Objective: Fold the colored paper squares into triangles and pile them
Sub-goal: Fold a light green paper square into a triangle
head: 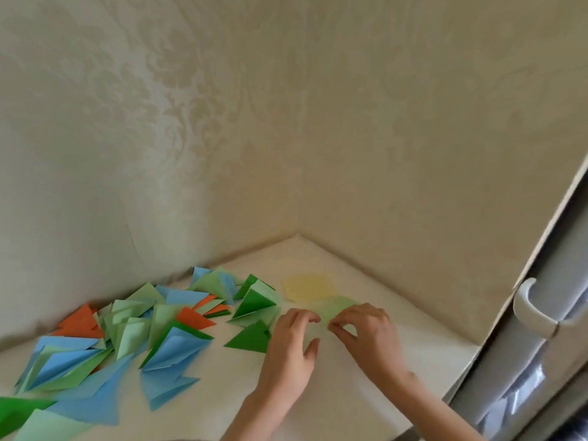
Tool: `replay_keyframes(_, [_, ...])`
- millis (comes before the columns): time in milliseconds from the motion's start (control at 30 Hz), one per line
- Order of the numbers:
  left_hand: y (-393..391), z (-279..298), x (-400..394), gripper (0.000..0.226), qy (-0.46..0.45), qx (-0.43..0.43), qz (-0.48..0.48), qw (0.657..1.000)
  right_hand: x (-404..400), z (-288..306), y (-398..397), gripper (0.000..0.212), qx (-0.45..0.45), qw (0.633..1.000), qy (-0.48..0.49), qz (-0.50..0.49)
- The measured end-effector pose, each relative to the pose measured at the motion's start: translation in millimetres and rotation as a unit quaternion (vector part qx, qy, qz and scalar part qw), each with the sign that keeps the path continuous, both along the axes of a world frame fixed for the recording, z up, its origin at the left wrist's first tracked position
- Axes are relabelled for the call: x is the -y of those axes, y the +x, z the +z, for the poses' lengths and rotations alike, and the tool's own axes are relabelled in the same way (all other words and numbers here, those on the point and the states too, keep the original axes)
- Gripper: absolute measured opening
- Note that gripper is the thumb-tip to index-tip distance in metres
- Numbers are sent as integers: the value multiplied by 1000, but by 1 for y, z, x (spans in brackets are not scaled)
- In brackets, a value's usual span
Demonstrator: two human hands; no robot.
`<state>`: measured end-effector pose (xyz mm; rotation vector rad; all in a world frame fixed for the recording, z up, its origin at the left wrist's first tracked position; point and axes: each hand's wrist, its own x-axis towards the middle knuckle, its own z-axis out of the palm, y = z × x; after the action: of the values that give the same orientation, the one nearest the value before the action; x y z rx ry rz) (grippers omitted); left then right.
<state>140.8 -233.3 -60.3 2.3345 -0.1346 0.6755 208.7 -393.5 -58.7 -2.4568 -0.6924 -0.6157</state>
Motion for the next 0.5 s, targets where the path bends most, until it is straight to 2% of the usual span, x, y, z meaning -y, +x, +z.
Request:
replay_keyframes(233, [2,-19,16,32,-10,-74,-64,995,22,-19,-27,5,-32,999,-20,-9])
replay_keyframes(333, [3,-21,14,30,-14,-83,-63,994,23,-26,-28,21,-51,999,-7,-8])
replay_keyframes(500, [5,-23,11,26,-21,-77,-63,995,25,-28,-20,33,-105,993,40,25])
